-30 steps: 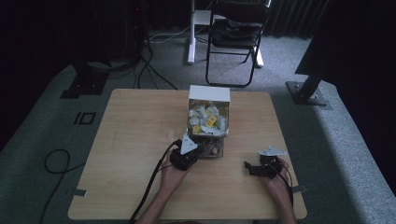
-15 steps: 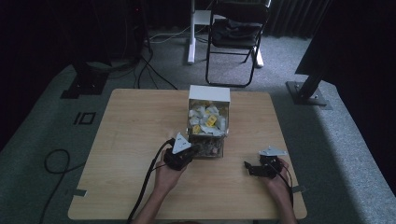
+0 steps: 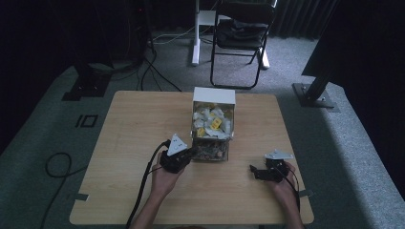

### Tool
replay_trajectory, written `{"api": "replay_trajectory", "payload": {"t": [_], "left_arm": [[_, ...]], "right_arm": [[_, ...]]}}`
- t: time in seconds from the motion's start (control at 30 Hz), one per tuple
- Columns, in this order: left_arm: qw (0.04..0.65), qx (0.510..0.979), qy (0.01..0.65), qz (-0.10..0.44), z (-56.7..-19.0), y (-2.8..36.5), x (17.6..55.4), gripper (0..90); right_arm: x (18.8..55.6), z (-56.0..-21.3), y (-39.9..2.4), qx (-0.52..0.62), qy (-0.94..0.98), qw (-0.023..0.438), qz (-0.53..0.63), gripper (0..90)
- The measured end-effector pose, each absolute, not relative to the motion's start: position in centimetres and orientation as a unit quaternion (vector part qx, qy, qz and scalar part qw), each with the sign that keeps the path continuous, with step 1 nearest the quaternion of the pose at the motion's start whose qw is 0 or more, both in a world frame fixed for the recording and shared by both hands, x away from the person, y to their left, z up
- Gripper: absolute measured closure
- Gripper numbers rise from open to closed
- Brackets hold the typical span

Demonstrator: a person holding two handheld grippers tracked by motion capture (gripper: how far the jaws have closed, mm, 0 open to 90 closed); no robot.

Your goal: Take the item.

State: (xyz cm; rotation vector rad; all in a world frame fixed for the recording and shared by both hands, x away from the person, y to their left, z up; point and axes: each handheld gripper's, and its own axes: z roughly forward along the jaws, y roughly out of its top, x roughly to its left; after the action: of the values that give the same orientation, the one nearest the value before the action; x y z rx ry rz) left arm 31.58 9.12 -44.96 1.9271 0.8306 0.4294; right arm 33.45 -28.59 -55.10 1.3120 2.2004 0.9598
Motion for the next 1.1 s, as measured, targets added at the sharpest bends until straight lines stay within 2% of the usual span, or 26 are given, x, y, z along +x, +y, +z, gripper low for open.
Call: {"api": "replay_trajectory", "payload": {"t": [1.1], "left_arm": [[0.48,0.773,0.365,0.196,-43.6,12.9,32.4,90.0]], "right_arm": [[33.5,-55.1,-28.6,0.47,0.788,0.201,0.344,16.2]]}}
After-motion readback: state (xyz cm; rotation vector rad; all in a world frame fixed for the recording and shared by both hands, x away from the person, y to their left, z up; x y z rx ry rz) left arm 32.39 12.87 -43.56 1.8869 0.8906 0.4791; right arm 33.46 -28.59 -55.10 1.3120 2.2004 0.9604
